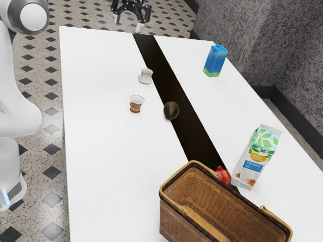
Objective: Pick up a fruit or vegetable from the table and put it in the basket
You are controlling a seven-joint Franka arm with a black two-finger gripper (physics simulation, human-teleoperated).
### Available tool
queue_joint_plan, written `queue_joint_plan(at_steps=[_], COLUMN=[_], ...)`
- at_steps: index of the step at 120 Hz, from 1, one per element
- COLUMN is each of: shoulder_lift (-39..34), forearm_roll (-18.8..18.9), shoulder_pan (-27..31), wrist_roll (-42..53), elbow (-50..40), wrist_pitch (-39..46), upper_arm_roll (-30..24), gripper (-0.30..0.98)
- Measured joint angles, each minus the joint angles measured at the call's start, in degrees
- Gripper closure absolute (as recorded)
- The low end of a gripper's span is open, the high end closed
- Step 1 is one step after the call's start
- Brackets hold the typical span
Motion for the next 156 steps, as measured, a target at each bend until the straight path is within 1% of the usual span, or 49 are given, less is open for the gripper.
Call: queue_joint_plan(at_steps=[15,33,40,43,48,53,57,65,69,74,80,89,99,107,113,131,142,156], shoulder_lift=[0.06,0.03,1.55,3.80,7.29,8.78,9.34,8.86,6.84,3.94,2.19,1.99,2.74,2.60,2.70,4.21,5.41,5.61], forearm_roll=[0.21,0.23,0.67,1.66,3.97,5.71,6.68,8.15,8.48,8.65,8.79,8.31,6.44,5.06,4.45,3.91,3.49,3.38], shoulder_pan=[-0.17,-0.07,-0.12,0.09,-0.38,-1.15,-1.64,-1.98,-2.14,-0.82,-0.17,-0.04,-0.17,-0.15,-1.16,-2.34,-1.03,-0.87], wrist_roll=[-4.34,-8.42,-9.77,-10.20,-10.34,-9.55,-8.19,-2.84,1.30,7.17,14.23,23.78,32.67,38.71,42.93,55.54,62.88,71.37], elbow=[-0.02,-0.15,1.07,2.28,4.46,4.68,3.46,-0.03,-1.12,-1.82,-2.22,-3.14,-8.51,-12.39,-14.59,-18.29,-20.04,-23.34], wrist_pitch=[3.85,6.30,6.71,6.83,7.20,7.48,7.67,8.78,10.42,12.76,15.16,17.83,19.80,19.30,18.87,17.79,17.00,17.10], upper_arm_roll=[0.02,0.09,-0.44,-1.79,-5.52,-9.51,-11.66,-13.27,-12.67,-12.09,-11.83,-11.65,-11.67,-11.82,-12.62,-17.61,-18.13,-18.67], gripper=[0.02,0.02,0.02,0.01,0.02,0.02,0.02,0.03,0.03,0.03,0.02,0.02,0.02,0.02,0.02,0.02,0.02,0.02])
